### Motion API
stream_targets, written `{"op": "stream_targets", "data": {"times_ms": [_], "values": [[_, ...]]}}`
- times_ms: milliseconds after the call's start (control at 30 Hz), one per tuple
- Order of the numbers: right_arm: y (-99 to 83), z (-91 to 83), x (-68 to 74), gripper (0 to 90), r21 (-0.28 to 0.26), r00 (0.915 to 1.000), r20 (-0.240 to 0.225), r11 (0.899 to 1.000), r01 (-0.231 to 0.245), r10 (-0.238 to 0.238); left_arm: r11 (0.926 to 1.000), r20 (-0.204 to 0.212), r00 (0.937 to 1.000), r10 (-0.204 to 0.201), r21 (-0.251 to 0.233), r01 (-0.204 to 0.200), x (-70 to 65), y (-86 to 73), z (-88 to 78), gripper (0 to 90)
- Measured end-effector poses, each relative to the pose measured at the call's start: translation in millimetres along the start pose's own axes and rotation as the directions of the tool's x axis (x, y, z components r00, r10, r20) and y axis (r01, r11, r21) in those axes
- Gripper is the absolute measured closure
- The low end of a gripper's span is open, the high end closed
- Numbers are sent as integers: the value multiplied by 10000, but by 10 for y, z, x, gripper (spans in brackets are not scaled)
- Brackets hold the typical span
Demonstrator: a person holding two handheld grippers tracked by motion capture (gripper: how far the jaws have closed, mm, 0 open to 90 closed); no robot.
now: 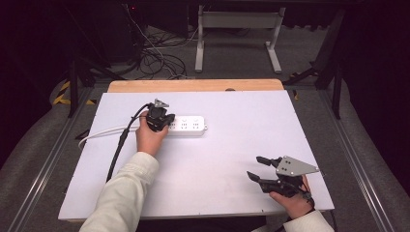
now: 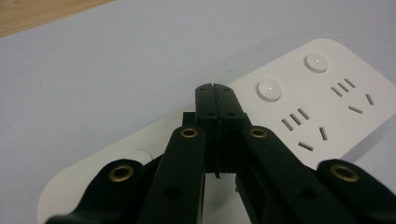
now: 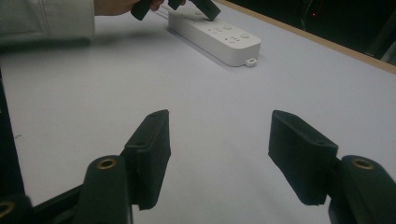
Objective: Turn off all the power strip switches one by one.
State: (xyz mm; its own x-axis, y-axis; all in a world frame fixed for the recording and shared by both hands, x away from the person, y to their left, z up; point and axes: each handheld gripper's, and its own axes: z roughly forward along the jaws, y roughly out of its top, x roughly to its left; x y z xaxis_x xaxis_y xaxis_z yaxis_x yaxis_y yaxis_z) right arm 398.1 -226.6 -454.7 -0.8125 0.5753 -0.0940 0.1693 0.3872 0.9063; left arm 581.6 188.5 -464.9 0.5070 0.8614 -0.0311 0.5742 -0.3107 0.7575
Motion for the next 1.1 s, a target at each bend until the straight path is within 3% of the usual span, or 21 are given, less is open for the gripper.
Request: {"op": "stream_targets", "data": {"times_ms": [400,467,867,967,1100], "values": [[0,9,1,394,6,10000,-6,10000,48,-48,9999,-168,9998,60,-89,-62,-23,-13,3,900],[0,8,5,394,39,10000,-19,10000,28,-28,9998,-126,9998,-139,-106,138,-20,-16,3,900],[-1,10,8,394,49,10000,-44,10000,31,-30,10000,-342,9994,61,-11,-62,-51,-8,6,900],[-1,11,10,394,74,10000,-46,9999,68,-67,9998,-192,9997,-156,78,157,-44,-14,2,900],[-2,16,12,394,86,10000,-71,9999,67,-66,9999,-146,9998,-107,47,108,-45,-16,-4,900]]}}
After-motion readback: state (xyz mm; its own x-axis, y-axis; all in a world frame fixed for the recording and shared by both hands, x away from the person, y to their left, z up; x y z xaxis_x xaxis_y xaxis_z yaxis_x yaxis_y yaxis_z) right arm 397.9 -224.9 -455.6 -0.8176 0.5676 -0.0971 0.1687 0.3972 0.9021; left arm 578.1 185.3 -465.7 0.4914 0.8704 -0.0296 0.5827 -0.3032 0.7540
